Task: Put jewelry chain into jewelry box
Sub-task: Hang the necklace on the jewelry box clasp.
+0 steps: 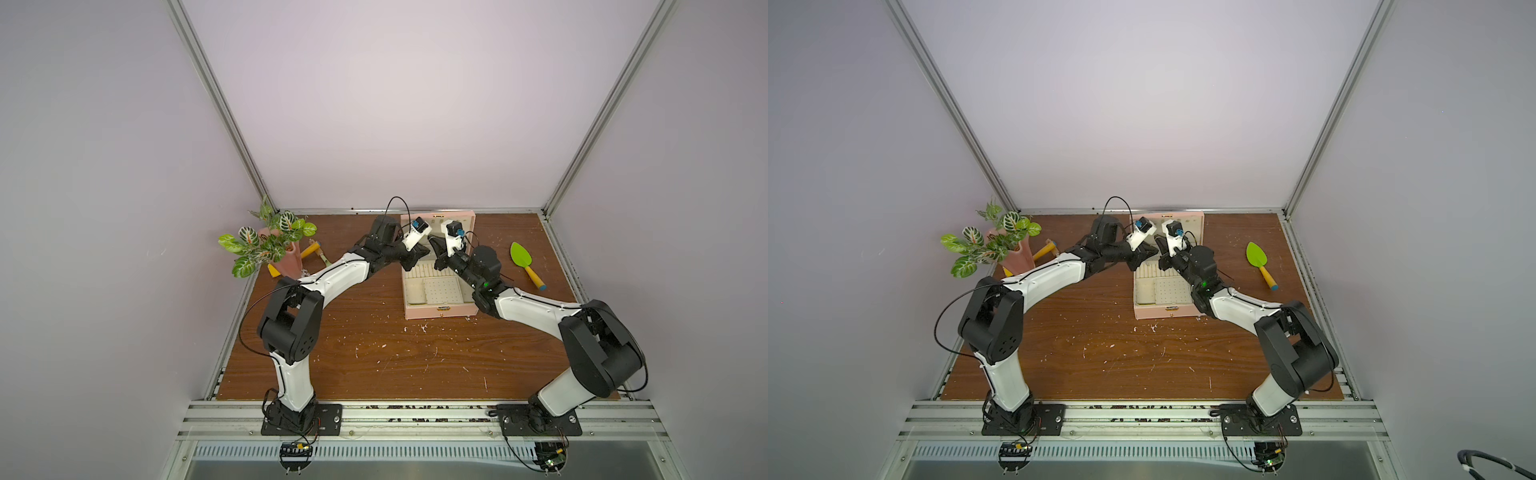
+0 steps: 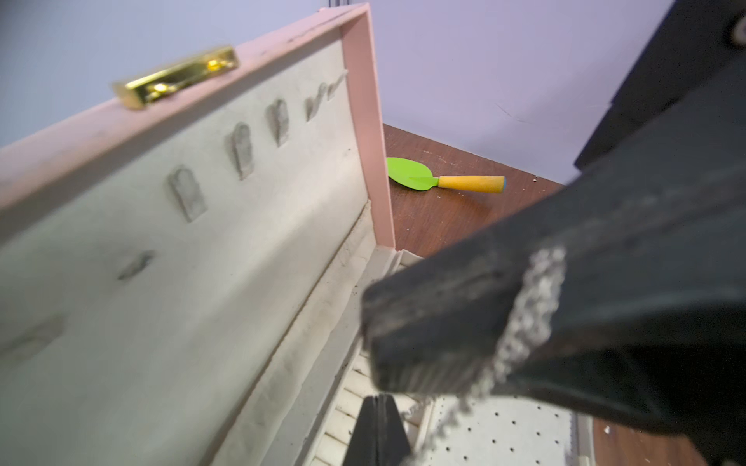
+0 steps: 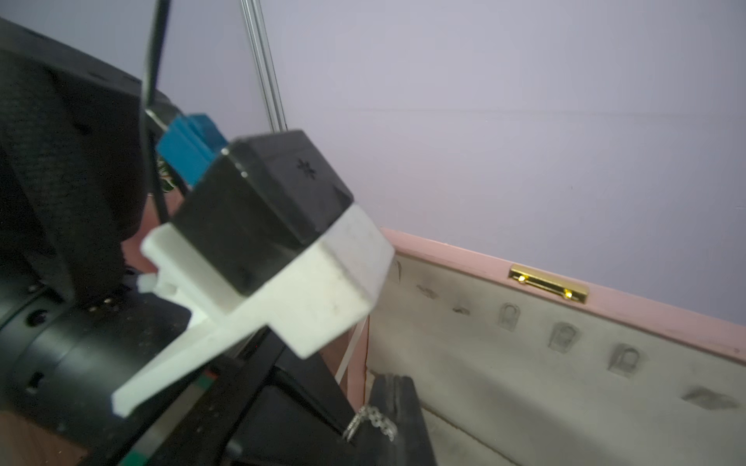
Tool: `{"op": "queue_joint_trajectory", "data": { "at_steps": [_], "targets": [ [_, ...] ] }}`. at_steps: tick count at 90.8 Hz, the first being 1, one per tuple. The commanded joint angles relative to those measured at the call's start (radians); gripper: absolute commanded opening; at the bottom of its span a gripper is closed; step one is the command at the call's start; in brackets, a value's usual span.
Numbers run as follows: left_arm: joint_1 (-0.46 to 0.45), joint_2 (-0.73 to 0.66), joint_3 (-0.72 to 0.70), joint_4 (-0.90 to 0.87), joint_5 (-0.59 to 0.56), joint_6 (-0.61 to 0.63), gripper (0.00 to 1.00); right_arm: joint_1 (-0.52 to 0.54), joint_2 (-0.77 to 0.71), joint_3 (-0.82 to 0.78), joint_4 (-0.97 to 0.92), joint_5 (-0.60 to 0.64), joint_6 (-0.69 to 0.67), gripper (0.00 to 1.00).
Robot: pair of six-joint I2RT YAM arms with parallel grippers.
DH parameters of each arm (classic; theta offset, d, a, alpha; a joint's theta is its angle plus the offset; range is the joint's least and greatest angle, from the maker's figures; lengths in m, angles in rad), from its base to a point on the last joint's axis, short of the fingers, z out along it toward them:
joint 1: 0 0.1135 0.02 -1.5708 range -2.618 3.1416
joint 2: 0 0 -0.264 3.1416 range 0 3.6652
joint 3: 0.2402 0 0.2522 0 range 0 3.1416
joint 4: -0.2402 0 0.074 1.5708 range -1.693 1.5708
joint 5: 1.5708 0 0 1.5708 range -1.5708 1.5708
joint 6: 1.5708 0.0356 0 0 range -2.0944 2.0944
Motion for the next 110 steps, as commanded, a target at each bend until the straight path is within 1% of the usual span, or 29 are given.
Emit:
{"op": "queue_joint_trajectory", "data": {
  "at_steps": [1,24,45,51,54,61,86,92,110],
  "targets": [
    [0.029,0.019,0.029,0.069,-0.002,-0.043,0.07,-0.02,0.013,0.065,-0.042,0.011,0.018,0.0],
    [0.04,0.058,0.075,0.081,0.003,-0.06,0.07,-0.059,0.042,0.126,-0.093,-0.006,0.051,0.0],
    [0.049,0.065,0.105,0.15,-0.005,-0.126,0.03,-0.09,0.079,0.172,-0.158,-0.039,0.081,0.0],
    [0.048,0.073,0.112,0.15,-0.011,-0.143,0.01,-0.095,0.09,0.18,-0.164,-0.056,0.093,0.0],
    [0.049,0.077,0.146,0.146,-0.013,-0.152,0.01,-0.099,0.095,0.186,-0.167,-0.066,0.098,0.0],
    [0.049,0.084,0.171,0.133,-0.025,-0.177,0.0,-0.102,0.111,0.198,-0.173,-0.088,0.111,0.0],
    [0.049,0.071,0.181,0.106,-0.063,-0.231,0.0,-0.103,0.144,0.22,-0.153,-0.135,0.153,0.0],
    [0.049,0.07,0.183,0.099,-0.079,-0.234,0.01,-0.104,0.148,0.22,-0.142,-0.141,0.165,0.0],
    [0.049,0.065,0.184,0.081,-0.145,-0.26,0.1,-0.11,0.163,0.227,-0.096,-0.181,0.221,0.0]
  ]
}}
